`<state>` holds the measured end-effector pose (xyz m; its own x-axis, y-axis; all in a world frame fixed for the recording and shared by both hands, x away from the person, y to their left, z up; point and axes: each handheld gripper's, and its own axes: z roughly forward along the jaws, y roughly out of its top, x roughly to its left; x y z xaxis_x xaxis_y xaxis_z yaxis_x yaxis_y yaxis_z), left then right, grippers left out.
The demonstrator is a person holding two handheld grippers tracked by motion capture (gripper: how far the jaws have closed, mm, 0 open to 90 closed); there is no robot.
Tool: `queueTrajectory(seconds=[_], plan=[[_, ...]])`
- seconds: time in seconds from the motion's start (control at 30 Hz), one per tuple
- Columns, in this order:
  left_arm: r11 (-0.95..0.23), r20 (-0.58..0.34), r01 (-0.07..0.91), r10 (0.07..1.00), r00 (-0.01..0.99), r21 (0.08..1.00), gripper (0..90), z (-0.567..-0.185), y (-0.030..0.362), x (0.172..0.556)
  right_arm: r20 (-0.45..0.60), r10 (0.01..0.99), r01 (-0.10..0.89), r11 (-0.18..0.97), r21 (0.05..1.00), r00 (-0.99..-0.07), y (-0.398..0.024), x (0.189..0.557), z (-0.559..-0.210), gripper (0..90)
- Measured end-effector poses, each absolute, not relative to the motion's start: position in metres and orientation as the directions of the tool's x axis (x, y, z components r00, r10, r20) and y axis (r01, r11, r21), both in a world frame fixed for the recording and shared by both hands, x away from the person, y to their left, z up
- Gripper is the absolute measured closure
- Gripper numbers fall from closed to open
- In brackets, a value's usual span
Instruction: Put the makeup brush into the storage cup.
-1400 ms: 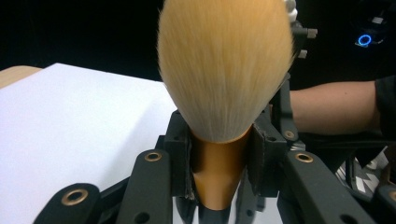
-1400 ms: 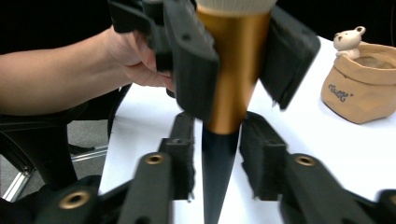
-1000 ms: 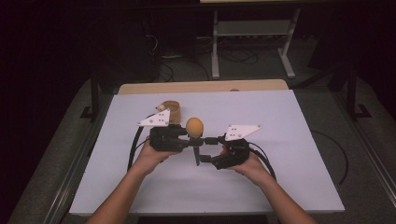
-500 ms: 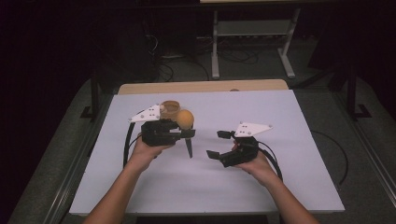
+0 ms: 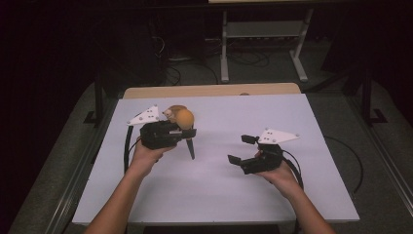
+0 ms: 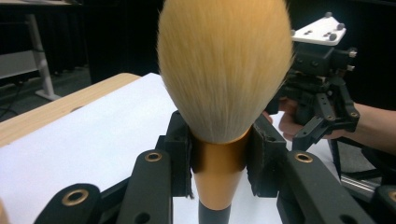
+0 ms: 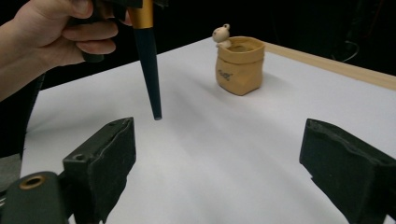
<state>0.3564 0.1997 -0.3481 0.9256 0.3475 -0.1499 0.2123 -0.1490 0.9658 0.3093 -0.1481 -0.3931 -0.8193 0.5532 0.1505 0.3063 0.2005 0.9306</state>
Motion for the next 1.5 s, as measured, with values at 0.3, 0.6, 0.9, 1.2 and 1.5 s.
queueTrajectory(seconds=[0.3,0.6,0.9,1.2,1.5], plan=[[-0.146,-0.143,0.215,0.394,0.908,0.966,65.6,-0.348,0.209,0.36,0.151,0.633,0.318,0.159,0.935,-0.759,-0.171,0.299,-0.392,6.5],[-0.123,-0.14,0.21,0.424,0.895,0.97,65.6,-0.345,0.218,0.363,0.138,0.697,0.307,0.123,0.944,-0.704,-0.197,0.284,-0.399,2.5],[-0.118,-0.13,0.201,0.442,0.888,0.972,65.6,-0.343,0.224,0.367,0.121,0.739,0.315,0.129,0.94,-0.663,-0.216,0.271,-0.406,2.1],[-0.119,-0.125,0.201,0.463,0.878,0.972,65.6,-0.34,0.229,0.375,0.132,0.768,0.334,0.112,0.936,-0.627,-0.234,0.26,-0.415,1.5],[-0.138,-0.113,0.198,0.467,0.877,0.97,65.5,-0.332,0.227,0.386,0.141,0.781,0.336,0.093,0.937,-0.608,-0.241,0.263,-0.416,1.6]])
